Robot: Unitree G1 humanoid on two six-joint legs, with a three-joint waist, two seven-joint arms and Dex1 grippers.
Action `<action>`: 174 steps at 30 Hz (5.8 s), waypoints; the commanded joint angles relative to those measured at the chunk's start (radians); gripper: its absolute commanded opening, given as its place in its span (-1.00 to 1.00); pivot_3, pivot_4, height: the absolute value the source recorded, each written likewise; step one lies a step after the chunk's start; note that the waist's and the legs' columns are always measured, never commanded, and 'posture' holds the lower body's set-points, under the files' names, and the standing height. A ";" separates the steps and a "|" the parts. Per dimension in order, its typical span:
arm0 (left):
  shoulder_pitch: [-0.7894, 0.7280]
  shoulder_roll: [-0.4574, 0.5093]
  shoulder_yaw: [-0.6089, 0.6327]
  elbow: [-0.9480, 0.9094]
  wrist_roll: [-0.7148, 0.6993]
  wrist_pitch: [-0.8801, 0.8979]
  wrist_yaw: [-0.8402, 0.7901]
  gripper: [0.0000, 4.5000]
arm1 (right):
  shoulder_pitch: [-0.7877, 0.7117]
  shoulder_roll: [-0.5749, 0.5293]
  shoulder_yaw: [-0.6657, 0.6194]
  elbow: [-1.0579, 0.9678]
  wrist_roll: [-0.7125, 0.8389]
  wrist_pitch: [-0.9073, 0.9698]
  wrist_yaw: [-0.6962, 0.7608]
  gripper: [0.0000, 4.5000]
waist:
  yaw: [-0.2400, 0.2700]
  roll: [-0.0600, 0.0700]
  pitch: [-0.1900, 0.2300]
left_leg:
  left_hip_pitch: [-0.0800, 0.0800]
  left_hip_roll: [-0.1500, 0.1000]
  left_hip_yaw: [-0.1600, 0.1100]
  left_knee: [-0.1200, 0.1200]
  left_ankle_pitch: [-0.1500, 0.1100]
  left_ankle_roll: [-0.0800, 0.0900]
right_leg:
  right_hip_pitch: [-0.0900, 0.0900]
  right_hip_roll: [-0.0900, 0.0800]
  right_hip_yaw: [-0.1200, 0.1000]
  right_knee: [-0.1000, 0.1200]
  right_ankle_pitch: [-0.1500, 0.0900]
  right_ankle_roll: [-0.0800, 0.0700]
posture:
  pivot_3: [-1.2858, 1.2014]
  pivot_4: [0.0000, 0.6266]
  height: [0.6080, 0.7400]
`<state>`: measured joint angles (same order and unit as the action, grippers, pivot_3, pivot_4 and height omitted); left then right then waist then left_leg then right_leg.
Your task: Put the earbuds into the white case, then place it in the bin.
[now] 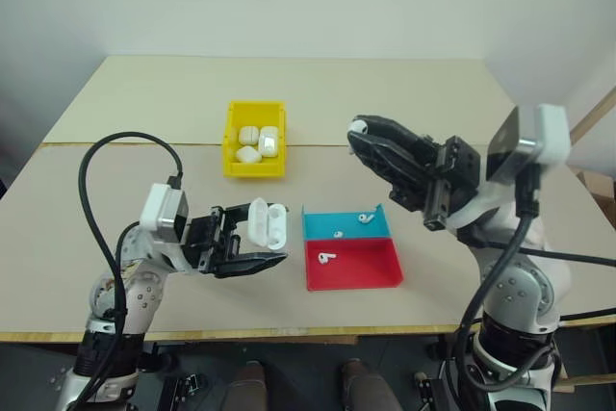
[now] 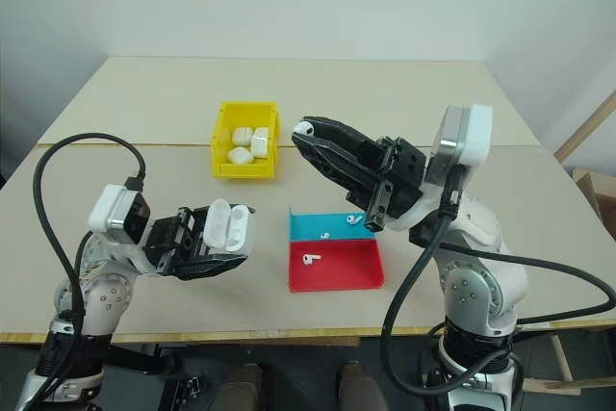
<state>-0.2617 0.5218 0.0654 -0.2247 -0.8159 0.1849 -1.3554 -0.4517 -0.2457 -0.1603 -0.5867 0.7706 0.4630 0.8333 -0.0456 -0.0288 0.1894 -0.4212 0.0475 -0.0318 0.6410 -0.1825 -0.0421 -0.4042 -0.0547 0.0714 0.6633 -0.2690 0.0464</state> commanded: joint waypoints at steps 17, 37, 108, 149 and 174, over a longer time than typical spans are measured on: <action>0.031 -0.002 -0.036 -0.159 0.037 0.039 0.104 0.25 | 0.050 -0.005 0.210 0.084 -0.100 -0.304 0.166 -0.73 | 0.003 0.000 0.000 | 0.000 0.000 0.000 0.000 0.000 0.000 | 0.000 0.000 0.000 0.000 -0.001 0.001 | 0.03 -0.52 1.00; 0.014 -0.011 -0.032 -0.128 0.027 0.027 0.052 0.25 | 0.061 -0.023 0.311 0.138 -0.185 -0.397 0.197 -0.73 | 0.003 0.000 0.000 | 0.000 0.000 0.000 0.000 0.000 0.000 | 0.000 0.000 0.000 0.000 -0.001 0.001 | 0.03 -0.52 1.00; 0.266 0.155 0.150 -0.097 0.107 -0.123 -0.056 0.25 | -0.591 -0.612 0.719 0.537 -0.847 -0.221 0.443 0.17 | 0.007 0.002 0.001 | -0.002 0.001 0.002 -0.002 0.000 0.000 | -0.004 -0.001 0.001 -0.002 -0.001 -0.001 | 0.03 -0.52 1.00; 0.272 0.103 0.090 -0.148 0.147 -0.154 0.027 0.25 | -0.815 -0.266 0.841 1.306 -1.240 -0.785 0.680 0.17 | 0.000 0.003 0.002 | 0.000 0.000 0.003 -0.002 -0.001 0.001 | -0.004 -0.001 0.001 0.001 0.000 -0.003 | 0.03 -0.52 1.00; 0.277 0.115 0.087 -0.146 0.151 -0.160 0.042 0.25 | -0.828 -0.241 0.838 1.389 -1.288 -0.830 0.633 -0.50 | 0.000 0.003 0.002 | 0.001 0.000 0.002 -0.002 -0.001 0.001 | -0.003 -0.001 0.001 0.001 0.000 -0.003 | 0.03 -0.52 1.00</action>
<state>0.0138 0.6286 0.1505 -0.3383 -0.6646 0.0411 -1.3148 -1.2485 -0.4825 0.6923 0.7994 -0.5100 -0.3508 1.4704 -0.0458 -0.0258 0.1913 -0.4207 0.0479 -0.0293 0.6393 -0.1830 -0.0413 -0.4071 -0.0552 0.0720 0.6644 -0.2689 0.0432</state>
